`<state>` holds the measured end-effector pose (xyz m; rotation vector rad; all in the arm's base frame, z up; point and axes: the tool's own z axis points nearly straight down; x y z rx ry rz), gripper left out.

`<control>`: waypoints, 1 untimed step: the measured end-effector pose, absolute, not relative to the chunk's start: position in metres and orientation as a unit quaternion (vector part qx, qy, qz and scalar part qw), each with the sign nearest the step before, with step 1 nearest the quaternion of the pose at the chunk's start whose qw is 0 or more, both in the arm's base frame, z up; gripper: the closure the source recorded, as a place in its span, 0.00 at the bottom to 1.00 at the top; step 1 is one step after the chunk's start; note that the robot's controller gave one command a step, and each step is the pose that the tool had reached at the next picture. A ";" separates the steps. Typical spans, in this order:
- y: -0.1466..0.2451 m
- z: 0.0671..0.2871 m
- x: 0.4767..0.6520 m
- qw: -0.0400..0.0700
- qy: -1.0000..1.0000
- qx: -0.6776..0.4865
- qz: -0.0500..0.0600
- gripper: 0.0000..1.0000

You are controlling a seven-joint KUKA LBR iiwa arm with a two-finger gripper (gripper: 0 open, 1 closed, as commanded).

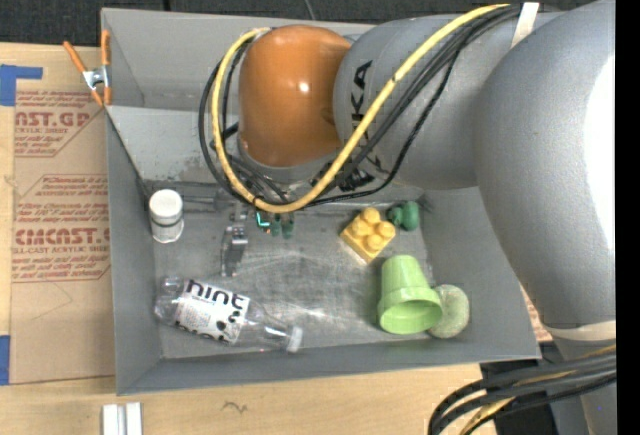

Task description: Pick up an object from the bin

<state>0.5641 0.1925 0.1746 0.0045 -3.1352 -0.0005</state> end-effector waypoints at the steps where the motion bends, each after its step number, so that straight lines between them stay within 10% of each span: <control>1: 0.191 0.179 0.566 -0.001 -1.000 0.000 -0.001 0.00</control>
Offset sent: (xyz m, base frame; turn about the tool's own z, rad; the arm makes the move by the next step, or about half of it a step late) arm -0.0700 0.0246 -0.1046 -0.1095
